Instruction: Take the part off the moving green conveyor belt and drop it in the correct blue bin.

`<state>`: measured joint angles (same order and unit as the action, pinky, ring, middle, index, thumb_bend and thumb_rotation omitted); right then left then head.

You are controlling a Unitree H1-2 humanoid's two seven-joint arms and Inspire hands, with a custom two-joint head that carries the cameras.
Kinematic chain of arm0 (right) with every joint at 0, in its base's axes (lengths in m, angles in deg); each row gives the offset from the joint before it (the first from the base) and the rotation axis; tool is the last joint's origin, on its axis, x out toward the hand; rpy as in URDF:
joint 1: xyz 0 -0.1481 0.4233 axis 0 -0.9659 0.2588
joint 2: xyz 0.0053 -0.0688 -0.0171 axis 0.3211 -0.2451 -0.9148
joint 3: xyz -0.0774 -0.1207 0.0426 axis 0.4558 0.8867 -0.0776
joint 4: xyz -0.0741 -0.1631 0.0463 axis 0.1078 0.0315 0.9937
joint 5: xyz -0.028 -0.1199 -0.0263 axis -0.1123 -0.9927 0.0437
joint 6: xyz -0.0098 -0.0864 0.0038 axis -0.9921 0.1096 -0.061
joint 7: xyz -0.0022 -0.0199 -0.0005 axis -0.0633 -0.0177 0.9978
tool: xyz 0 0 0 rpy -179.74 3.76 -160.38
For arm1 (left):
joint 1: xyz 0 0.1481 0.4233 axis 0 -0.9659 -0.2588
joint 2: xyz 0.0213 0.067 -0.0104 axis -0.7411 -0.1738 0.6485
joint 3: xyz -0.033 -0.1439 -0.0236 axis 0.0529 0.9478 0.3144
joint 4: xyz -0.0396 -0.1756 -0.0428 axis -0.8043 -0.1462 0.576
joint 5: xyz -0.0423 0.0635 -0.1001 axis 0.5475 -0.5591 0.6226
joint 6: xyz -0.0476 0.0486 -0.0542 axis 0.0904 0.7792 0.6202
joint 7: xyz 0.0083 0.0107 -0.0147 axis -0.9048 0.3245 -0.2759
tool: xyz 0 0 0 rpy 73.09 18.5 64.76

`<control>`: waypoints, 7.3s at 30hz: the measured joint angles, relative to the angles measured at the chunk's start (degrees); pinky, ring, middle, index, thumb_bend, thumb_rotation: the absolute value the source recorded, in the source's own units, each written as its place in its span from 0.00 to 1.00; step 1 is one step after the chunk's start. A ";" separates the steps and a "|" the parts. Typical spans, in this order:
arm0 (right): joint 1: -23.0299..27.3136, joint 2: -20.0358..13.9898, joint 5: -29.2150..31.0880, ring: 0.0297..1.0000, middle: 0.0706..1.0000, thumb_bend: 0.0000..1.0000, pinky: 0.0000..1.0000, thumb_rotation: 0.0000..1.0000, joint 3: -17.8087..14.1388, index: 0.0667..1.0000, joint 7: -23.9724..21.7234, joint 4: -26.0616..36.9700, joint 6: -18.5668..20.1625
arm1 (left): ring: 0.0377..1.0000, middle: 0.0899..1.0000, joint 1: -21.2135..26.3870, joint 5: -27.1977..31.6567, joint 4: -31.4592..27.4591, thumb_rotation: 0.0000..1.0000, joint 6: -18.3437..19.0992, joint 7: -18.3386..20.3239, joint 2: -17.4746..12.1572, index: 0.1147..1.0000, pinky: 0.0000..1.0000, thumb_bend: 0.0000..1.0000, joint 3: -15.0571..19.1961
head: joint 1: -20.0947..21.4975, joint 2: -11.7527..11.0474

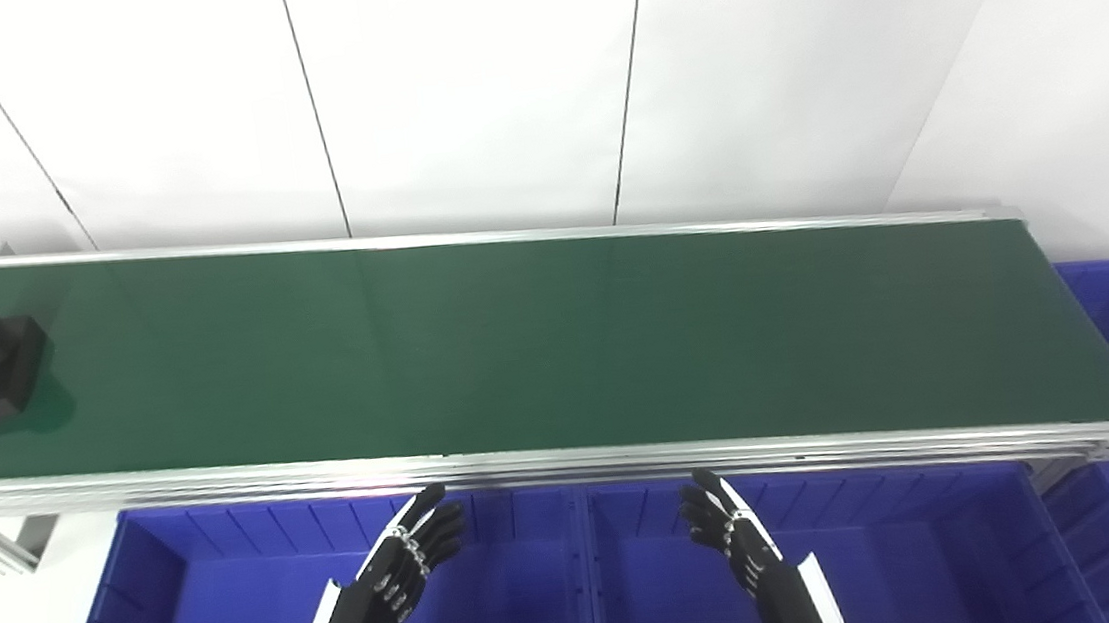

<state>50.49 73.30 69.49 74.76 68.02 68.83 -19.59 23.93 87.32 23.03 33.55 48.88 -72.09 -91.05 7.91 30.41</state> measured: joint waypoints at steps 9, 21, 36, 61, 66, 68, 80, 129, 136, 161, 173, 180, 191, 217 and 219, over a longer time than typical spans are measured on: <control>0.04 0.01 -0.75 0.89 0.90 0.99 0.86 0.34 0.04 0.94 -0.41 0.00 -0.02 | 0.92 0.92 0.22 -0.13 0.01 0.31 0.00 0.54 -0.79 0.91 0.91 0.90 -1.21 | -0.18 0.62; -0.27 -0.01 -0.11 0.94 0.96 0.94 0.91 0.40 0.05 0.98 -1.84 1.03 0.04 | 0.98 0.98 0.66 -4.46 -1.55 0.28 0.55 -0.98 -1.17 0.94 0.95 0.92 -2.20 | 0.00 2.98; -2.43 -0.21 -1.06 0.94 0.96 0.81 0.93 0.32 -0.20 0.98 -2.95 6.06 1.04 | 0.98 0.99 -0.70 -5.24 -4.79 0.24 1.08 -3.06 -1.06 0.97 0.94 0.85 -3.96 | -0.53 7.20; -2.75 0.08 0.63 0.94 0.95 0.70 0.93 0.14 -0.38 0.97 -3.13 8.97 5.27 | 0.97 0.98 -1.13 -7.85 -8.04 0.13 4.45 -5.48 -1.17 0.97 0.95 0.74 -4.50 | -1.05 10.46; -2.50 0.07 1.01 0.93 0.95 0.71 0.91 0.20 -0.38 0.97 -3.70 9.47 5.95 | 0.98 0.98 -1.08 -7.67 -8.50 0.17 5.71 -5.52 -1.33 0.97 0.95 0.75 -4.64 | -0.97 12.30; -2.24 0.08 0.95 0.93 0.95 0.72 0.91 0.22 -0.38 0.97 -3.84 9.48 6.21 | 0.98 0.98 -1.07 -7.65 -9.09 0.18 6.80 -5.58 -1.32 0.97 0.95 0.74 -4.65 | -0.88 12.39; -1.99 0.35 0.16 0.90 0.92 0.80 0.89 0.32 -0.57 0.95 -3.98 10.50 7.94 | 0.94 0.94 -0.87 -8.59 -11.69 0.49 9.58 -5.95 -1.21 0.95 0.92 0.78 -4.76 | -0.79 13.89; -1.23 0.80 -0.13 0.88 0.88 0.72 0.86 0.91 -1.65 0.91 -4.72 14.23 14.94 | 0.90 0.90 0.29 -14.77 -13.41 1.00 12.30 -8.38 -1.06 0.92 0.87 0.73 -6.06 | -2.28 16.35; -0.53 0.82 -1.26 0.88 0.88 0.73 0.86 0.88 -2.14 0.91 -4.69 14.21 15.12 | 0.89 0.89 0.35 -15.21 -13.44 1.00 13.31 -8.55 -0.87 0.91 0.87 0.72 -6.05 | -3.43 15.38; 15.62 -3.46 -4.59 0.81 0.83 0.70 0.77 0.64 -5.67 0.88 -6.78 19.98 16.62 | 0.82 0.82 3.96 -18.20 3.52 1.00 1.40 -15.35 4.64 0.83 0.81 0.72 -7.70 | -16.18 0.54; 25.53 -3.69 -8.69 0.82 0.84 0.75 0.77 0.47 -5.02 0.87 -8.90 15.50 21.09 | 0.76 0.76 6.25 -18.90 8.22 1.00 -0.04 -19.71 4.59 0.77 0.76 0.74 -9.55 | -14.33 -4.22; 31.95 -3.40 -12.50 0.81 0.84 0.79 0.74 0.52 -2.74 0.89 -10.79 12.04 26.02 | 0.75 0.75 7.49 -18.63 9.79 1.00 -0.05 -22.68 4.24 0.75 0.73 0.75 -10.94 | -13.10 -4.83; 40.76 -1.67 -16.35 0.81 0.86 0.84 0.72 0.55 0.74 0.89 -10.88 -0.21 28.03 | 0.79 0.79 7.89 -17.68 10.31 1.00 -0.05 -24.75 2.32 0.77 0.75 0.85 -13.92 | -11.95 -5.45; 58.26 3.56 -20.46 0.84 0.89 0.86 0.75 0.55 7.31 0.91 -7.58 -28.84 27.98 | 0.72 0.72 8.58 -17.63 10.78 1.00 -0.06 -30.84 0.85 0.71 0.66 0.88 -20.58 | -8.00 -6.68; 59.21 3.63 -20.43 0.85 0.89 0.86 0.75 0.56 7.60 0.91 -7.29 -30.91 27.92 | 0.70 0.71 8.91 -17.63 10.88 1.00 -0.06 -31.40 0.55 0.70 0.64 0.88 -21.19 | -8.00 -6.68</control>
<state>109.70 76.93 49.06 82.37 60.73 37.92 8.34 32.84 69.69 33.91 33.49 17.48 -71.53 -112.24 -0.09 23.73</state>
